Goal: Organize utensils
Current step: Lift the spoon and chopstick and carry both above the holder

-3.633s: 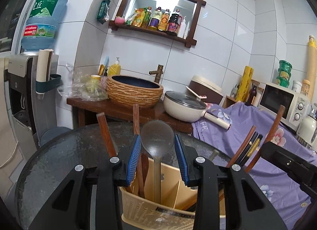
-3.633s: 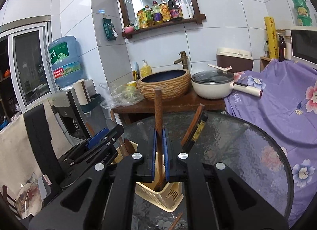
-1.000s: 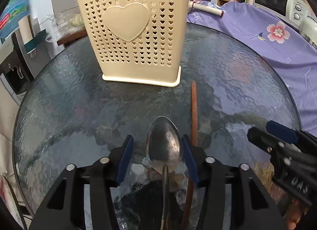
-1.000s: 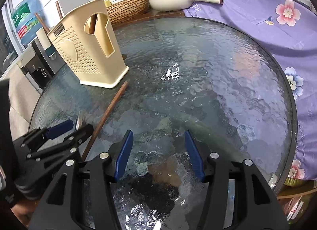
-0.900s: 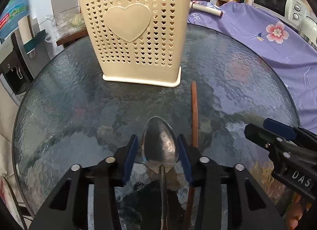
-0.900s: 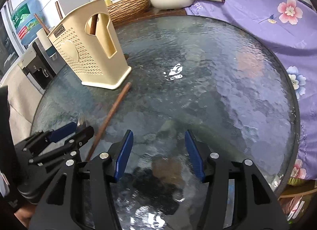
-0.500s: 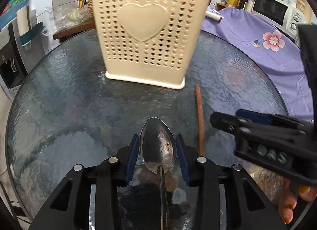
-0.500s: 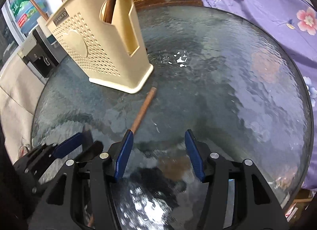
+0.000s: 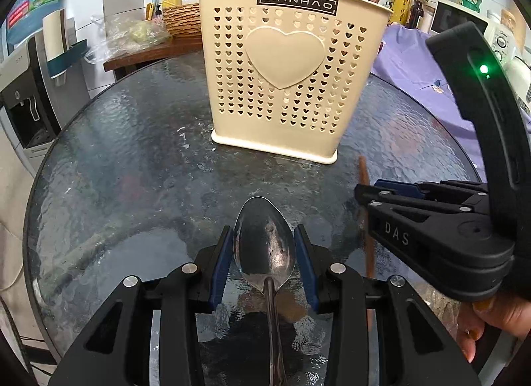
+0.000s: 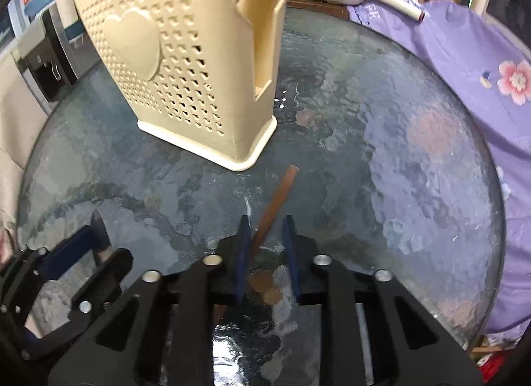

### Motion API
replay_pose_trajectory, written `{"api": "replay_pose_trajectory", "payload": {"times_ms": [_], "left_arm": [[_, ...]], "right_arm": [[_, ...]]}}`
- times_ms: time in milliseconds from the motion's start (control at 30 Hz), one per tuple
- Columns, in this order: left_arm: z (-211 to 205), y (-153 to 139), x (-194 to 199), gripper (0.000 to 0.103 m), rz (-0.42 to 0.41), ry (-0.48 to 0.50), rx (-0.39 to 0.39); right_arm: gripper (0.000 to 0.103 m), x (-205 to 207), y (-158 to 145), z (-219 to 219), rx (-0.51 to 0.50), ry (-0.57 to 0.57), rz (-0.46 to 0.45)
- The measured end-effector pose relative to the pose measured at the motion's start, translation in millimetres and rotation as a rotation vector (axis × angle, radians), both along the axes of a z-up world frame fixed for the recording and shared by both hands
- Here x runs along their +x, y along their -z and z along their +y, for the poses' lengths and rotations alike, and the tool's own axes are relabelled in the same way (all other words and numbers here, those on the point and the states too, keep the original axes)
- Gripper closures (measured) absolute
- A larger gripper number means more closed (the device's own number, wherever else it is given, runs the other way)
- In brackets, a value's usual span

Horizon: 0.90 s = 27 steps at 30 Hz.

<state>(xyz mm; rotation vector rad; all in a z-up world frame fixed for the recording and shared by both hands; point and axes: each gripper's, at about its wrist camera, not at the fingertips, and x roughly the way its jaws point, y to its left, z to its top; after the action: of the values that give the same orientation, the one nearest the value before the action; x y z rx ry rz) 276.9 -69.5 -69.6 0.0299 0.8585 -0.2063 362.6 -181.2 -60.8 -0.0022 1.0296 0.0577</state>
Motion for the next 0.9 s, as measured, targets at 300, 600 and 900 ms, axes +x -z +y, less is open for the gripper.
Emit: {"api": "replay_pose_trajectory", "payload": {"times_ms": [300, 600, 900], "left_arm": [[5, -1, 0, 0.067, -0.004, 0.006, -0.012], [6, -19, -7, 0.067, -0.04, 0.038, -0.077], [7, -54, -19, 0.067, -0.125, 0.069, -0.138]], "right_arm": [[0.095, -10, -1, -16, 0.116, 0.001, -0.015], [0.095, -33, -33, -49, 0.319, -0.046, -0.124], [0.095, -57, -75, -66, 0.426, -0.123, -0.225]]}}
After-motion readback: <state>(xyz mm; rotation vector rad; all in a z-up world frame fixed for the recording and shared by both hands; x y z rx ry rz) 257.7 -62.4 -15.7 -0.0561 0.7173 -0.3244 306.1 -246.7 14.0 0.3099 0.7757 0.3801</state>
